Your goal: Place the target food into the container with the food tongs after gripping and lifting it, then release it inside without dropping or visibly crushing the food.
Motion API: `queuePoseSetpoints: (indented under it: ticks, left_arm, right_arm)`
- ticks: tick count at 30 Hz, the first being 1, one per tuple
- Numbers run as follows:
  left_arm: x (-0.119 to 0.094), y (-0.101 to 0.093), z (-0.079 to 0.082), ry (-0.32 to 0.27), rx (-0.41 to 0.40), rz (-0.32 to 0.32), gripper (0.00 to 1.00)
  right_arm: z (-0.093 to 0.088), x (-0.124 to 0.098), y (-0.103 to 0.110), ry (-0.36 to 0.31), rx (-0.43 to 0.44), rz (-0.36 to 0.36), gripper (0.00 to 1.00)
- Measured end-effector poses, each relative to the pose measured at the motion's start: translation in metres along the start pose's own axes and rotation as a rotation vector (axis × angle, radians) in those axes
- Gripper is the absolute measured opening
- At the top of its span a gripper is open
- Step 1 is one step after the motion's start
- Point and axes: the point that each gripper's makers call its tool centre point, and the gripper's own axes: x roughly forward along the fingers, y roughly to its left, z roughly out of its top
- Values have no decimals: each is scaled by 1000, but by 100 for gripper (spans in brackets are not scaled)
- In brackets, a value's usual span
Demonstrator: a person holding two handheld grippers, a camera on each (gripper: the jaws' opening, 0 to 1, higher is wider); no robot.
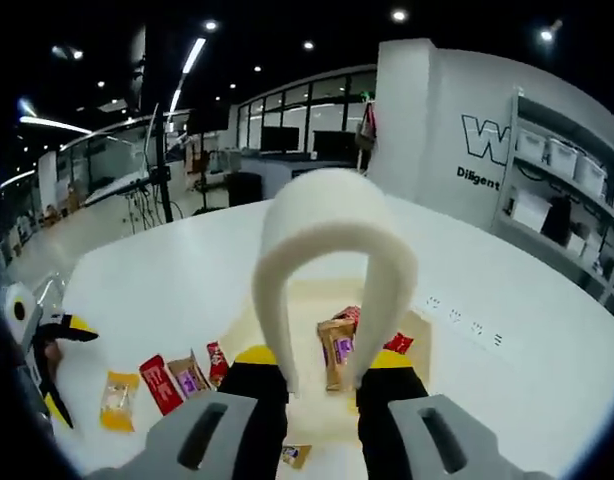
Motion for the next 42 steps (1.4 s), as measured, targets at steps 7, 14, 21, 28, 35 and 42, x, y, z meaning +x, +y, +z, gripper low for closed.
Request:
queuePoseSetpoints:
  ticks: [7, 14, 21, 28, 35, 42]
  left_arm:
    - [1, 3, 0, -3, -37, 4, 82]
    - [1, 3, -1, 1, -28, 4, 82]
    - [2, 3, -2, 5, -29, 5, 84]
    - [1, 3, -2, 9, -50, 9, 87]
    - [0, 1, -1, 8, -53, 8, 87]
    - [-1, 0, -1, 8, -48, 10, 86]
  right_arm:
    - [-12, -17, 22, 20, -7, 41, 19]
    - [-12, -27, 32, 36, -19, 63, 20]
    - [-16, -38, 46, 44, -26, 77, 20]
    - [-28, -43, 54, 63, -19, 105, 20]
    - [-42, -40, 65, 90, -23, 131, 20]
    - [-48, -30, 68, 107, -22, 145, 20]
